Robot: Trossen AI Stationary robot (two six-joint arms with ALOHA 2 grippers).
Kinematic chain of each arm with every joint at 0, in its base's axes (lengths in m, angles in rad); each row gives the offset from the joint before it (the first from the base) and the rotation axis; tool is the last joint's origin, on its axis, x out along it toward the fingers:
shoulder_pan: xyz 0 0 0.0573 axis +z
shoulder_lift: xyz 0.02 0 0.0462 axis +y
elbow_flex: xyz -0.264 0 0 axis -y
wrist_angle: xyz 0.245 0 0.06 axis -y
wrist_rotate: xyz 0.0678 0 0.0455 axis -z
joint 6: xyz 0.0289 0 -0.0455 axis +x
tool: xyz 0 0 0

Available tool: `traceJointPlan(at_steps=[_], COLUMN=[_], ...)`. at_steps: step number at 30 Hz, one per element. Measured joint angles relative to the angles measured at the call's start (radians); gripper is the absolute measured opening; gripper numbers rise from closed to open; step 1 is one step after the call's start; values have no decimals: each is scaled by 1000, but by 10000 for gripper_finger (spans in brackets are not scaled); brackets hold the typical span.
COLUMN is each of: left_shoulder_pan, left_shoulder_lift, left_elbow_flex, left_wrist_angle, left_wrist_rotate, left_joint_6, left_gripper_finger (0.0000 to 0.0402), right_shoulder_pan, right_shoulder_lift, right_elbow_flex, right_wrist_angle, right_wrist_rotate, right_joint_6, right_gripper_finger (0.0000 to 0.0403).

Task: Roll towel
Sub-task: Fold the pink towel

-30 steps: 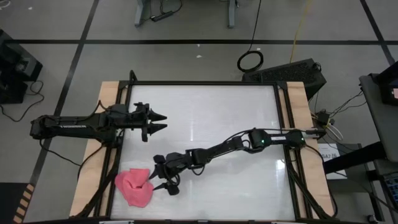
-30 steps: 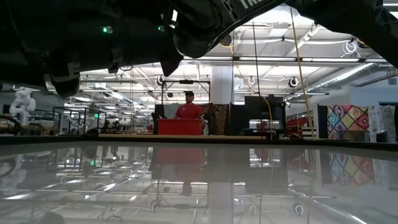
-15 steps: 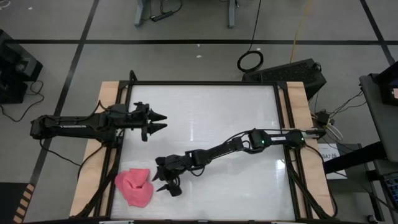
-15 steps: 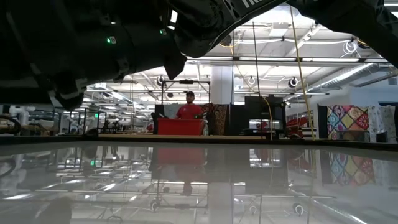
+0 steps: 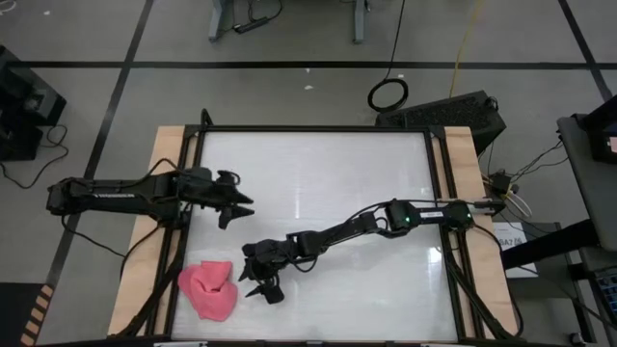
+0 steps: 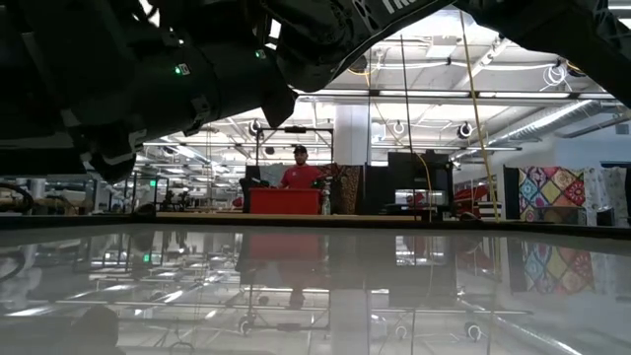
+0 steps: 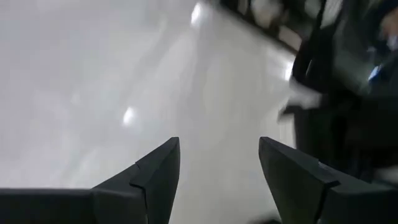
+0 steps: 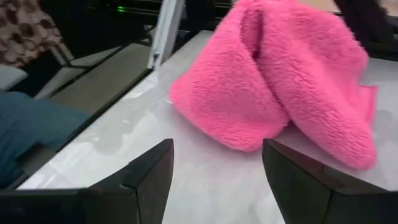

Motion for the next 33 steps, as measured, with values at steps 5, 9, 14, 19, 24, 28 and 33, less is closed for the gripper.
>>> traceJointPlan(at_steps=[5,9,14,19,24,28,33], left_shoulder_pan=[-64,-151,-266,-360,-404,-405,-399], left_shoulder_lift=[27,61,124,230,380,513,634], left_elbow_flex=[0,0,0,0,0,2,41], left_wrist_angle=[-137,-220,-314,-335,-276,-116,-41], left_wrist_rotate=[32,44,40,-32,-116,-110,-45], left_joint_6=[-68,-164,-266,-314,-298,-272,-227], left_gripper_finger=[224,224,224,224,224,224,224], right_shoulder_pan=[0,0,0,0,0,0,0], right_shoulder_lift=[0,0,0,0,0,0,0], right_elbow_flex=[0,0,0,0,0,0,0], right_wrist_angle=[-47,-80,-95,-98,-116,-130,-161], right_wrist_rotate=[-19,-19,-19,-19,-16,-15,-15], right_joint_6=[-3,-8,-14,-15,-15,-15,-14], right_gripper_finger=[235,235,235,235,235,235,235])
